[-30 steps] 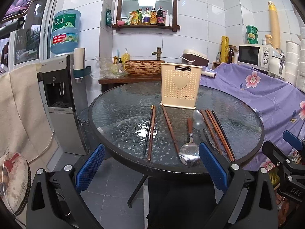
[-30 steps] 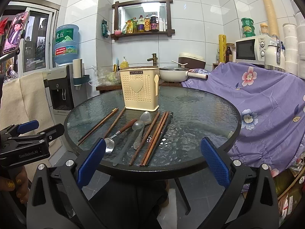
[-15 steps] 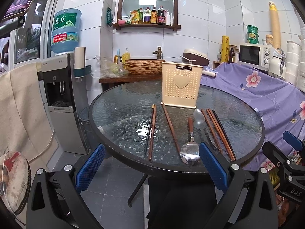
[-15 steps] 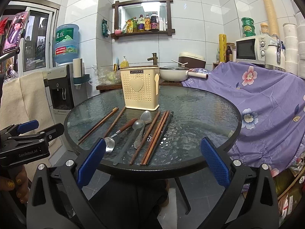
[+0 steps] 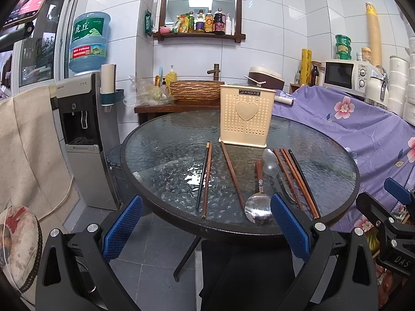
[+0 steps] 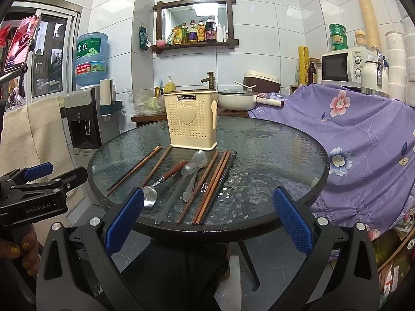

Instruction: Organize utensils

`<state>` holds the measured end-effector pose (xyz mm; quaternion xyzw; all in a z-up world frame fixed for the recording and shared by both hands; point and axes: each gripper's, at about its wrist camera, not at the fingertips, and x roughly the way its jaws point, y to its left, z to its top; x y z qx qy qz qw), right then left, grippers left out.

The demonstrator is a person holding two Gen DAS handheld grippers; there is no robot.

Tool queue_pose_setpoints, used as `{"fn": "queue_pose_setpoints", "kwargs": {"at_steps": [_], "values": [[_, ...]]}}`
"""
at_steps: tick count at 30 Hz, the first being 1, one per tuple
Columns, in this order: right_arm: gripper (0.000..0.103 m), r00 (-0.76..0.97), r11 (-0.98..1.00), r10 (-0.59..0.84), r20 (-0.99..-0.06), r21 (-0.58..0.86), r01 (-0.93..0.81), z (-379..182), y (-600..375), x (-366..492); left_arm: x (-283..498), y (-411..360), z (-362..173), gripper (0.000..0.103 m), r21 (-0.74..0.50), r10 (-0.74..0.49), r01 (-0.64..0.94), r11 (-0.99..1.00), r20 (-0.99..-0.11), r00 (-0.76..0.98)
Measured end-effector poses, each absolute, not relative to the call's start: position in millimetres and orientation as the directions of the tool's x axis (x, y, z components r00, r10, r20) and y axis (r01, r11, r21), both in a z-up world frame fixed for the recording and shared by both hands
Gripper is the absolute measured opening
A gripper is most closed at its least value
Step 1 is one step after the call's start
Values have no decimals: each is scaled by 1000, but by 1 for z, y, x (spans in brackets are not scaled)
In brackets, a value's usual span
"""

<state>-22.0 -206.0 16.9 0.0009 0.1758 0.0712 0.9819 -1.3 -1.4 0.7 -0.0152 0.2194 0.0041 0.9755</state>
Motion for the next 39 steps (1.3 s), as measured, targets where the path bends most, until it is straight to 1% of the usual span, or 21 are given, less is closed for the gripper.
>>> {"fn": "queue_pose_setpoints", "kwargs": {"at_steps": [39], "values": [[98, 927, 990, 140, -347, 30, -139, 16, -208, -20, -1, -3, 3, 97, -27, 2, -15, 1000, -423, 906]]}}
